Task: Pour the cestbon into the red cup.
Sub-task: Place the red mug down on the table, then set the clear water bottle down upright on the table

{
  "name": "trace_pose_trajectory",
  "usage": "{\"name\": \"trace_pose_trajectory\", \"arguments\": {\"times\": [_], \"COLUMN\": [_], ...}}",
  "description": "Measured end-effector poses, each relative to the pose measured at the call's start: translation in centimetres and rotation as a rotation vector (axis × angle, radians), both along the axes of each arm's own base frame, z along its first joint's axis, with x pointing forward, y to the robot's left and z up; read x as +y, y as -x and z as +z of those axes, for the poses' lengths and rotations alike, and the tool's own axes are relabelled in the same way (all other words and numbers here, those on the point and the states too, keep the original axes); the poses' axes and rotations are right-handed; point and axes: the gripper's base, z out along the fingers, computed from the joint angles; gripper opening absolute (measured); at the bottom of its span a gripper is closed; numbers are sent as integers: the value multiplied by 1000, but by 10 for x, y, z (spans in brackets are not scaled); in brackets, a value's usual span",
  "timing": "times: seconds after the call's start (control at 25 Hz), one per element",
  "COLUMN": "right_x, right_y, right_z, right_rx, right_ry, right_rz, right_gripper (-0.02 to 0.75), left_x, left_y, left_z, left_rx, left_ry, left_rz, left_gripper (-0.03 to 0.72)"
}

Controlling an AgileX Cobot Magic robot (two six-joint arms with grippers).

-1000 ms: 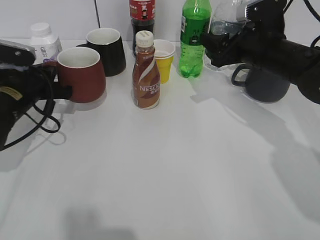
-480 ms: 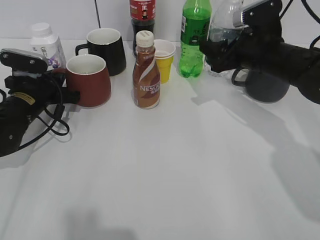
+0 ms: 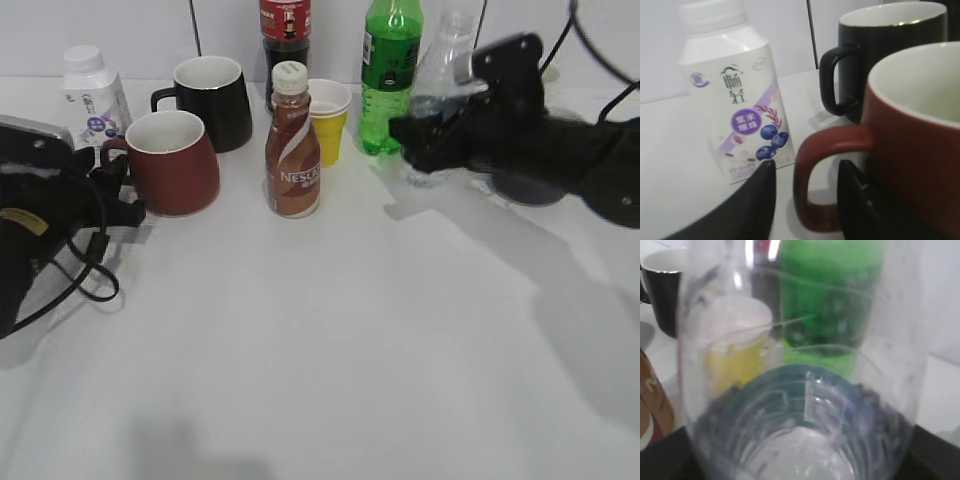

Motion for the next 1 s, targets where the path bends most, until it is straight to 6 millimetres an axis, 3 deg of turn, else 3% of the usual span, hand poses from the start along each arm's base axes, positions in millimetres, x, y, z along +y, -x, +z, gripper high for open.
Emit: {"name": "trace_pose_trajectory", "arguments": {"times": [0.28,0.52,0.72,1.0], "right_x": [3,7,7,6], "right_y": [-2,1,1,6], "right_z": [-32,-36,-37,-40], "right_rx": [36,10,20,112], "right_ry": [12,22,19,-19], "right_rz": [29,93,98,85], "right_gripper": [480,480,636,662], "left_x": [-9,-23,-26,-23], "left_y": [32,56,66,85], "left_z": [21,49,69,99], "left_rx": [-16,-61,13,122], "left_ry": [18,96,146,199], "left_rz": [-20,19,11,-40], "left_gripper": [318,319,321,321]}}
